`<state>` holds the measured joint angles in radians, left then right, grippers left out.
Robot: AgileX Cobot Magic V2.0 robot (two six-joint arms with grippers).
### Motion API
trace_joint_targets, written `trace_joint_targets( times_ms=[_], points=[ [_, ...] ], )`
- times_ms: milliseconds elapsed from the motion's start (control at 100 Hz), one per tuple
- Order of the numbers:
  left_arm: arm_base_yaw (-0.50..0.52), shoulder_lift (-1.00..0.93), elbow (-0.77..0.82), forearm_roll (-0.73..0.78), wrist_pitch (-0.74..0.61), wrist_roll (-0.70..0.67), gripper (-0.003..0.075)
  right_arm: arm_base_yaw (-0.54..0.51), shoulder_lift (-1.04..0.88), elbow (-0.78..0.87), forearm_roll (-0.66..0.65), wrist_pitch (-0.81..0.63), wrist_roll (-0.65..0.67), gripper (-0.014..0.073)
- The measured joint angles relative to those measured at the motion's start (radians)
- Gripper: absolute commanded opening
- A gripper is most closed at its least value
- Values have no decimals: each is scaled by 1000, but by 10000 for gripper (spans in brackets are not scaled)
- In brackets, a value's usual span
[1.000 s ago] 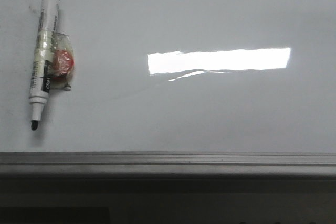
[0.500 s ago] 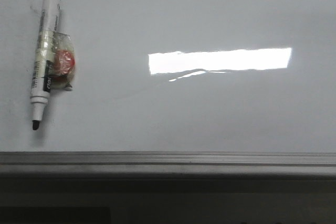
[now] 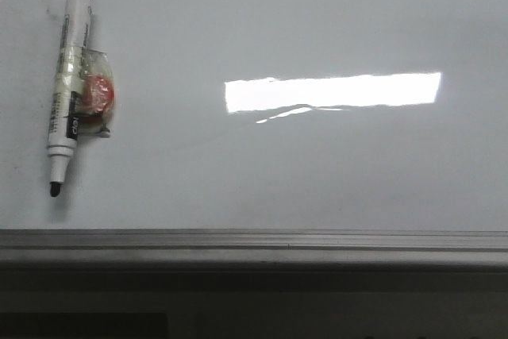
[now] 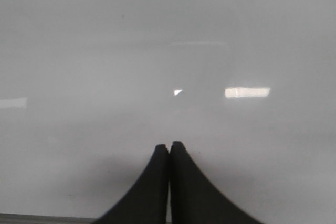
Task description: Write number 3 on whiteboard
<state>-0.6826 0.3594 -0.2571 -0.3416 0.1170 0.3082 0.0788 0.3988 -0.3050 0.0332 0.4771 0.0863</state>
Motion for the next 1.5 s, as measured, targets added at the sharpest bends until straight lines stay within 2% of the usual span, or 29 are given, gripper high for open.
trace_joint_targets(
  times_ms=[180,330,470,830,900,950,1050,1070,1250,1350,1500],
  points=[
    [-97,172,0,-25,-87,-2,407,0,0,0,0,0,0,-45],
    [-127,325,0,-161,-227,-8,407,0,0,0,0,0,0,-45],
    [-155,439,0,-203,-298,-8,407,0,0,0,0,0,0,-45],
    [-226,600,0,-248,-421,-8,400,0,0,0,0,0,0,-45],
    [-226,618,-4,-275,-445,-8,334,0,0,0,0,0,0,-45],
    [-226,632,-6,-289,-463,-8,244,0,0,0,0,0,0,-45],
    [-226,662,-6,-297,-480,-8,5,0,0,0,0,0,0,-45],
    [-226,668,-8,-298,-480,-8,-19,0,0,0,0,0,0,-45],
    [-230,682,-12,-296,-480,-8,-20,45,0,0,0,-6,0,-43],
    [-230,682,-12,-260,-476,-8,-20,152,0,0,0,-23,0,-43],
    [-230,682,-12,-60,-453,-8,-20,354,10,-15,0,-30,-5,-43]
  ],
)
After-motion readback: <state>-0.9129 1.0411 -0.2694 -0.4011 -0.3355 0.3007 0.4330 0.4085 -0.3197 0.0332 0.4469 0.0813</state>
